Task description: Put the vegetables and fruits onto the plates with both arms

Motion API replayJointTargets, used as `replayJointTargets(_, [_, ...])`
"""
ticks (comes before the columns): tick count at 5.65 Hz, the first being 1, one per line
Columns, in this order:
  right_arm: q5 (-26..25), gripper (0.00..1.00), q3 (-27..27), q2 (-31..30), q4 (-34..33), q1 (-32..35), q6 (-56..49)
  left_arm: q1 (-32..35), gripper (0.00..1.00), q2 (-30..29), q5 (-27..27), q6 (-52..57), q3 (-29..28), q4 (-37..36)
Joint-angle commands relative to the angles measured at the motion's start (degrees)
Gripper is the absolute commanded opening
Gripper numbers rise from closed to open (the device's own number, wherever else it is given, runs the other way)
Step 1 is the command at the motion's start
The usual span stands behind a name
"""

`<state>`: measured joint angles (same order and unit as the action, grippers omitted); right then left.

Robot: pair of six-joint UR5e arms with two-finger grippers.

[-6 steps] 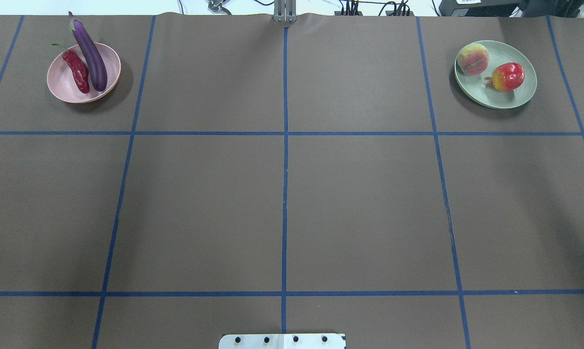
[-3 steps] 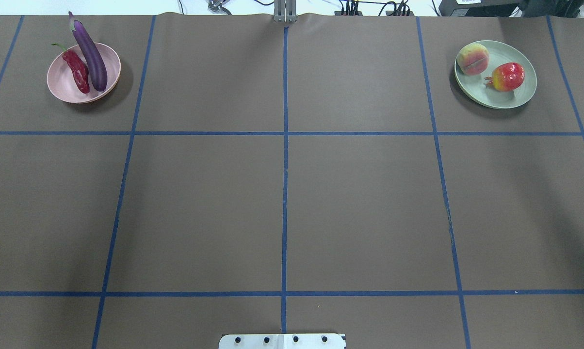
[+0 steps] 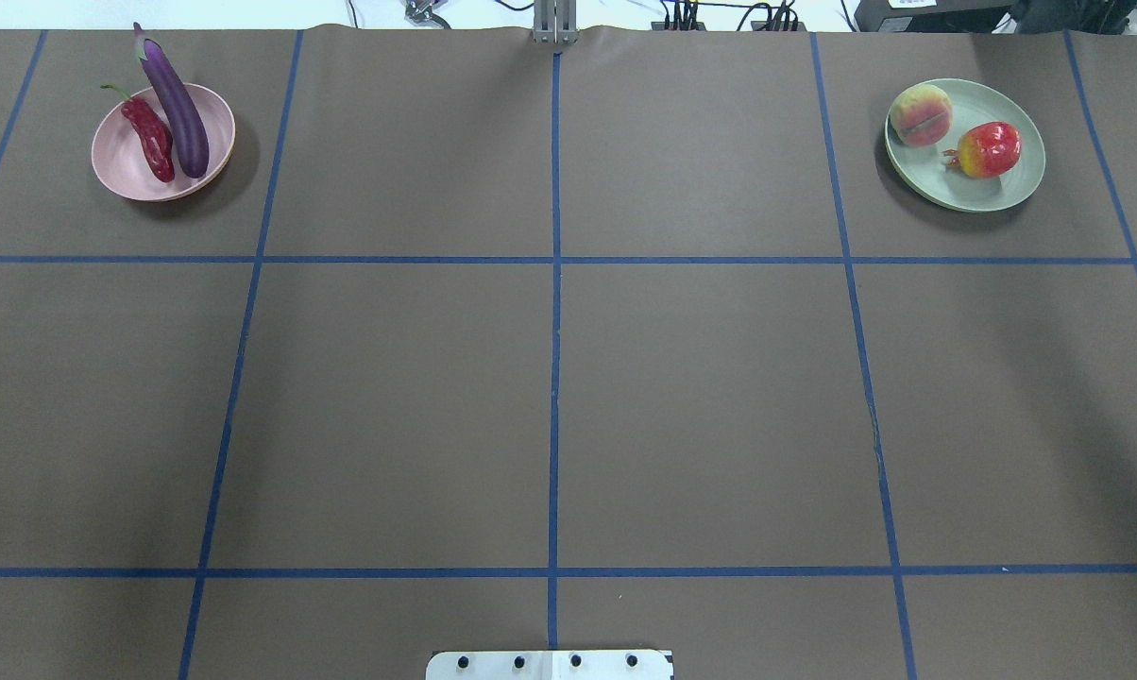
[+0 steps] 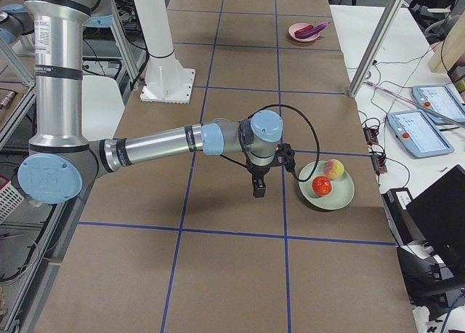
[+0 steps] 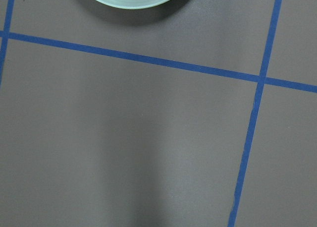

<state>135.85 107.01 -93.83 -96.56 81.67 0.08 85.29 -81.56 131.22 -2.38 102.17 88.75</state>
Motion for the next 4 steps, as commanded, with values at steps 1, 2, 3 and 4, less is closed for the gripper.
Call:
replayJointTargets(1, [-1.5,1.0,-0.1,-0.7,-0.1,0.3,-0.6,0.2,1.0,-0.4,-1.2,-0.8,0.0,-0.2])
replayJointTargets(2, [-1.6,1.0,-0.4,-1.5,-0.1,1.1,-0.6,0.2,1.0,-0.5,-1.0,-0.7,0.3,0.5])
replayJointTargets(3, [-1.8,1.0,-0.5,-2.8,-0.1,2.1,-0.6,0.2,1.0,-0.6,-0.9,-0.6,0.7,0.5])
replayJointTargets(4, [-2.3,1.0,-0.4,-2.9,-0.1,2.5,-0.6,0.2,1.0,-0.5,-0.9,-0.6,0.7,0.6])
